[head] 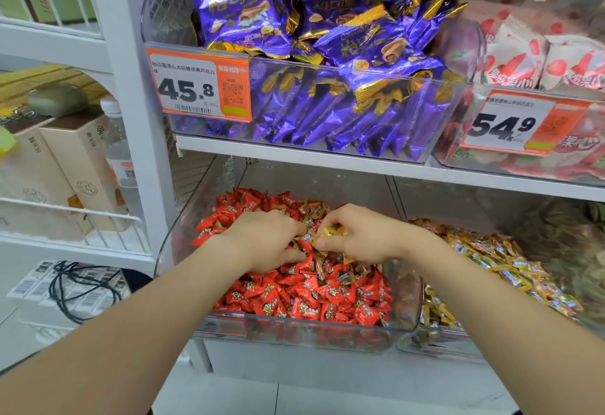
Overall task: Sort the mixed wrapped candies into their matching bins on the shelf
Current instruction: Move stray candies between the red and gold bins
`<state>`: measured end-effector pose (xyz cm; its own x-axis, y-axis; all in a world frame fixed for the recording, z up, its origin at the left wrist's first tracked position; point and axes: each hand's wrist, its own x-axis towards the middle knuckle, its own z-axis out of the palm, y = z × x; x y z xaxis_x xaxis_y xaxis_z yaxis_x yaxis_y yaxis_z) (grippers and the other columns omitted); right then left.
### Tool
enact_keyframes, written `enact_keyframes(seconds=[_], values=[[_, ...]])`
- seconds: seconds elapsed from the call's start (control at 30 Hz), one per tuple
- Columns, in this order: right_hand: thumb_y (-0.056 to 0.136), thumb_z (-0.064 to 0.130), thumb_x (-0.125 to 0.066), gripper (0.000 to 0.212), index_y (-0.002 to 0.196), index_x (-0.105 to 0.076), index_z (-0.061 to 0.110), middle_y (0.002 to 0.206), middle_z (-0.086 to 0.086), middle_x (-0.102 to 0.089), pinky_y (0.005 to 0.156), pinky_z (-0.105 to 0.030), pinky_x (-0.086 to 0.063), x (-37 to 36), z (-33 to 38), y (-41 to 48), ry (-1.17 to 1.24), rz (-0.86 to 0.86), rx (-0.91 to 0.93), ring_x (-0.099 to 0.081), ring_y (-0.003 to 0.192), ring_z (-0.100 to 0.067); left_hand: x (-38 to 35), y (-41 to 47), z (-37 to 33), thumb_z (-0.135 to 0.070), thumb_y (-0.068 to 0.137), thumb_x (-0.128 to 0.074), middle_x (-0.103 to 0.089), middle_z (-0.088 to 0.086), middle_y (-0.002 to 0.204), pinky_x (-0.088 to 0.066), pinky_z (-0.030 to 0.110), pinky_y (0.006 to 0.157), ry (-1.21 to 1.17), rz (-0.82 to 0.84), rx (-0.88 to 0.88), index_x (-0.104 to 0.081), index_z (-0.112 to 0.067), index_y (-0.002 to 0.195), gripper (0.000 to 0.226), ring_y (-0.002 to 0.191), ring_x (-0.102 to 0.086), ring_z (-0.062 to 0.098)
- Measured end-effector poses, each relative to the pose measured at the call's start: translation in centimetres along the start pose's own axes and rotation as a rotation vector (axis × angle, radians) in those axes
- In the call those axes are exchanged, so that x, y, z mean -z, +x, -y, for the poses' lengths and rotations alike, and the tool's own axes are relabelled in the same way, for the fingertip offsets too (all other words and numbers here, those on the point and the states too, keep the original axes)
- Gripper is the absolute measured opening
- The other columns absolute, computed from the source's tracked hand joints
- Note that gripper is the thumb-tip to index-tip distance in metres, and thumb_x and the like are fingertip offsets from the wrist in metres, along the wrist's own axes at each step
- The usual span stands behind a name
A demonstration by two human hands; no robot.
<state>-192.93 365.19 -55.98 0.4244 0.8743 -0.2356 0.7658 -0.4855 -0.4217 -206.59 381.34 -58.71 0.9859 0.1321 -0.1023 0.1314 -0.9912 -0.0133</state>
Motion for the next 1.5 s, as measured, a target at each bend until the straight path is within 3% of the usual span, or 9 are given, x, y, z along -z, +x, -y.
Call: enact_keyframes(seconds=[0.37,0.6,0.87,0.97,1.03,1.13,1.27,1.4,1.5], values=[[0.083,0.041,-0.072,0.018,0.083,-0.078,0.024,0.074,0.002,-0.077,0.064,-0.034,-0.062,0.4,0.5,-2.7,0.109,-0.22,-0.071,-0.071,0.064,-0.018,-0.2,0.5,0.5,-0.048,0.102,-0.056,-0.058,-0.008,0.077,-0.054,0.042,0.069,-0.244,-0.088,0.012,-0.052,-0.029,0.08,0.029,0.08,-0.062,0.021],[0.091,0.024,-0.067,0.014,0.084,-0.078,0.017,0.068,-0.003,-0.072,0.046,-0.025,-0.046,1.3,2.0,-4.7,0.565,-0.316,-0.117,-0.049,0.05,-0.011,1.7,-1.2,-0.8,-0.04,0.109,-0.048,-0.058,-0.001,0.065,-0.039,0.031,0.056,-0.604,-0.321,0.078,-0.055,-0.021,0.086,0.03,0.056,-0.05,0.011],[0.095,0.025,-0.075,0.007,0.089,-0.079,0.022,0.073,0.003,-0.057,0.042,-0.02,-0.034,2.5,-0.8,-10.8,0.88,-0.28,-0.187,-0.045,0.052,-0.011,2.7,-3.6,-7.2,-0.035,0.109,-0.05,-0.074,0.0,0.074,-0.041,0.028,0.055,-0.996,-0.314,0.086,-0.059,-0.021,0.087,0.028,0.052,-0.053,0.008],[0.094,0.025,-0.075,0.007,0.088,-0.077,0.022,0.075,0.005,-0.061,0.049,-0.027,-0.046,3.3,-5.4,-13.0,0.778,-0.485,-0.227,-0.057,0.054,-0.013,3.6,-3.3,-10.2,-0.033,0.111,-0.047,-0.069,0.0,0.074,-0.039,0.028,0.054,-1.265,-0.227,0.159,-0.058,-0.012,0.096,0.028,0.057,-0.049,0.013],[0.092,0.029,-0.074,0.003,0.094,-0.073,0.026,0.081,0.007,-0.068,0.056,-0.032,-0.054,3.3,-9.3,-13.9,0.425,-0.637,-0.258,-0.065,0.056,-0.014,4.5,-2.9,-12.6,-0.033,0.111,-0.046,-0.067,-0.001,0.074,-0.036,0.023,0.051,-1.35,-0.192,0.164,-0.056,-0.012,0.096,0.028,0.057,-0.047,0.014],[0.094,0.034,-0.071,0.021,0.114,-0.067,0.036,0.104,0.01,-0.06,0.081,-0.029,-0.054,2.8,-14.5,-15.0,0.039,-0.55,-0.252,-0.066,0.087,-0.011,5.2,-1.5,-16.5,-0.034,0.11,-0.049,-0.069,-0.001,0.072,-0.038,0.024,0.051,-1.279,-0.217,0.11,-0.058,-0.007,0.094,0.033,0.055,-0.051,0.013],[0.092,0.039,-0.076,0.064,0.15,-0.049,0.036,0.143,0.008,-0.057,0.111,-0.034,-0.044,2.5,-18.5,-16.3,-0.074,-0.4,-0.119,-0.053,0.135,-0.016,6.1,1.5,-21.5,-0.039,0.108,-0.05,-0.076,0.001,0.078,-0.043,0.03,0.056,-1.016,-0.211,0.011,-0.062,-0.014,0.087,0.034,0.054,-0.059,0.007],[0.094,0.04,-0.076,0.057,0.147,-0.057,0.032,0.144,0.015,-0.063,0.112,-0.031,-0.045,3.1,-19.4,-18.0,0.014,-0.501,-0.12,-0.057,0.134,-0.006,5.4,6.1,-24.4,-0.043,0.107,-0.046,-0.07,0.007,0.086,-0.049,0.039,0.062,-0.76,-0.208,0.07,-0.055,-0.008,0.093,0.039,0.08,-0.068,0.027],[0.096,0.045,-0.071,0.038,0.131,-0.071,0.028,0.128,0.003,-0.069,0.102,-0.026,-0.045,3.5,-20.0,-18.9,0.029,-0.57,-0.224,-0.062,0.12,-0.013,4.0,9.1,-25.3,-0.05,0.105,-0.049,-0.058,0.015,0.125,-0.049,0.041,0.081,-0.631,-0.086,0.094,-0.048,-0.01,0.131,0.047,0.111,-0.059,0.034]])
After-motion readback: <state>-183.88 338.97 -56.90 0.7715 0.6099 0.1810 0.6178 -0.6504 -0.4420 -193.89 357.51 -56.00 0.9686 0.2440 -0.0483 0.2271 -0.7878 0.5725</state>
